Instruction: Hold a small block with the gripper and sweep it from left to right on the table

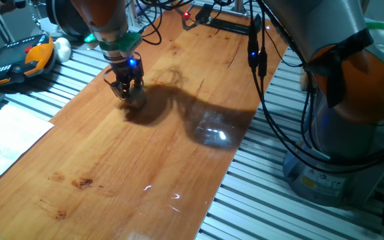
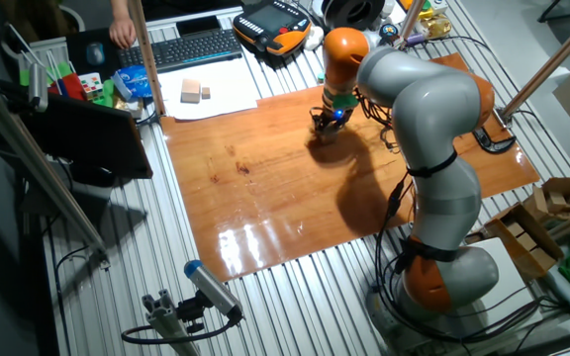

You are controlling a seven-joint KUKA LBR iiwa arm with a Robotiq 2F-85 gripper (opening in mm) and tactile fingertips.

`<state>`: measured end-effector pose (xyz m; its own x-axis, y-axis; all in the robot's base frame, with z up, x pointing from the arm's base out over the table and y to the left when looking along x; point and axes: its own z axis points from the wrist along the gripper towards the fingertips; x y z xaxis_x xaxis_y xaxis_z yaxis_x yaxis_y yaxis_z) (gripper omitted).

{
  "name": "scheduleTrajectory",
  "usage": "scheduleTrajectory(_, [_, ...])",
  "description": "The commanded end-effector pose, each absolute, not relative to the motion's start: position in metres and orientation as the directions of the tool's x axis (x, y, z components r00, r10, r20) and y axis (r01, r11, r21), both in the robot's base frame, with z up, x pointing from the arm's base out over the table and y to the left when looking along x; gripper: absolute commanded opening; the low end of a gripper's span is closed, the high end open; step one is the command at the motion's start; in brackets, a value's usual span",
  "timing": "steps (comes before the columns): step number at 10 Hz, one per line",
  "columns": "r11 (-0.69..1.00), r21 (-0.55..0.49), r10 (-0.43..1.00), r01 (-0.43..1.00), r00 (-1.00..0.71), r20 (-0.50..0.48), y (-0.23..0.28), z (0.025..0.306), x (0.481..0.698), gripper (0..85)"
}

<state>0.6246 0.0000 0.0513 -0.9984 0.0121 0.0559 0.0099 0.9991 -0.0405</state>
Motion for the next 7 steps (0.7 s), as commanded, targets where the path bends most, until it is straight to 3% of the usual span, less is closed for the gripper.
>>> scheduleTrajectory(1, [0.999, -0.041, 0.014, 0.012, -0.998, 0.056, 0.003, 0.052, 0.626, 33.7])
scheduleTrajectory(7, [0.999, -0.042, 0.035, 0.033, -0.998, 0.053, 0.02, 0.048, 0.626, 33.3])
